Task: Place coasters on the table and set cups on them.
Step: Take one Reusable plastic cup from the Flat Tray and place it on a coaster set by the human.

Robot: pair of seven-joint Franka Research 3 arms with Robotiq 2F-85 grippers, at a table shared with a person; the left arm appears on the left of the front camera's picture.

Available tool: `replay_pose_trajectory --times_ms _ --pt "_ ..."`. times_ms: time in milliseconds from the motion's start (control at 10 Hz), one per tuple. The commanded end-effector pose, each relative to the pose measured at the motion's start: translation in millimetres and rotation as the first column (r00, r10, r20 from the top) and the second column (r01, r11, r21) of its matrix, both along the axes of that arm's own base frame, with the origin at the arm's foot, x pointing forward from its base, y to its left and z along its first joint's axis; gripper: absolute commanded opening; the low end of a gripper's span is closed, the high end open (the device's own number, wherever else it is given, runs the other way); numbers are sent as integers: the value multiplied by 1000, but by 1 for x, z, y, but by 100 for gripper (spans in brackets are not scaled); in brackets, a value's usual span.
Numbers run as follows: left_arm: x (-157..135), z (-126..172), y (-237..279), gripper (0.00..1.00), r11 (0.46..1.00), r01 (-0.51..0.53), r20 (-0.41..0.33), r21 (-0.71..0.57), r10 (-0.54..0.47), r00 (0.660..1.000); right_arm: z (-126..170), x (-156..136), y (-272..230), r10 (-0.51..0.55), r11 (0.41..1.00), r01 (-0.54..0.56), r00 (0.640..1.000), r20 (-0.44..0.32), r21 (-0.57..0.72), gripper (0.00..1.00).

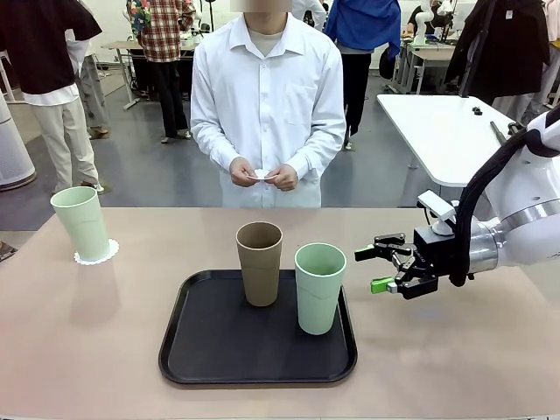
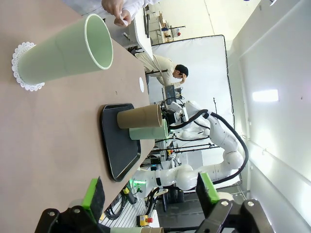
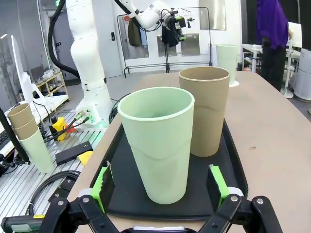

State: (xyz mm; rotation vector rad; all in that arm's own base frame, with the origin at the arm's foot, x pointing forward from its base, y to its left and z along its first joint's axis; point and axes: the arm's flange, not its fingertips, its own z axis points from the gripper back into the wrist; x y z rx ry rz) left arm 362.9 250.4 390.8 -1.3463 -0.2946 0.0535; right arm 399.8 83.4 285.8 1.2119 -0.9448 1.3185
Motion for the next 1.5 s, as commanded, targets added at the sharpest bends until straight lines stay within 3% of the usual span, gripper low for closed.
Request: replay_pose_trajectory --times_ms 0,200,1400 --pt "-2 2 -1 100 1000 -7 7 0 7 1000 -8 -1 9 25 1000 -25 1000 15 -14 100" --pt "-2 2 -1 100 1000 -7 7 0 7 1000 -20 6 19 -27 1000 27 1000 12 1 100" --pt "-2 2 -1 100 1000 -7 7 0 7 1000 -46 16 62 40 999 -39 999 6 -36 100"
